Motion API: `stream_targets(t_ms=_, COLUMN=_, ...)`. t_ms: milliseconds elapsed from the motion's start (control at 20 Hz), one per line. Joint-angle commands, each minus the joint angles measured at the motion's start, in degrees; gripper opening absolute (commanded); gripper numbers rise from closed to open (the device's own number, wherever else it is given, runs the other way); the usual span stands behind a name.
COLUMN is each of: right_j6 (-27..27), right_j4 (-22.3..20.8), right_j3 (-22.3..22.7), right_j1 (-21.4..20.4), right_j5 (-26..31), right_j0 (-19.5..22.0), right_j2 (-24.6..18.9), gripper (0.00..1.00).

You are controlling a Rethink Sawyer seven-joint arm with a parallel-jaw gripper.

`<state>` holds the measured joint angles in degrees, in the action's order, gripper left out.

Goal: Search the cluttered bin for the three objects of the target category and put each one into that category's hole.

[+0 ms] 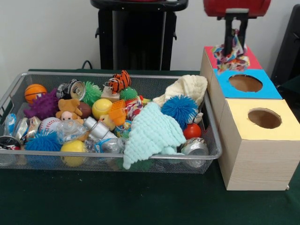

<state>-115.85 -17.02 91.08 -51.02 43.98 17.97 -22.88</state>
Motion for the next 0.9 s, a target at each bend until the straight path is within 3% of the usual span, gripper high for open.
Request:
stream_targets(t_ms=50, right_j6=-9.48, right_j4=3.55, right_j3=-5.25, right_j1=1.24, right_j5=9.47, right_j0=-2.23, right_j2=3.41, gripper=0.00)
stream_targets(t_ms=300, right_j6=-10.20, right_j4=4.32, right_j3=-7.66, right_j1=2.85, right_j5=9.67, right_j0=-4.13, right_j2=4.78, gripper=0.00)
stream_targets(t_ms=900, right_j6=-8.78, right_j4=2.84, right_j3=-11.03, right_j1=10.55, right_j5=1.51, right_j0=-6.14, right_j2=8.03, gripper=0.00)
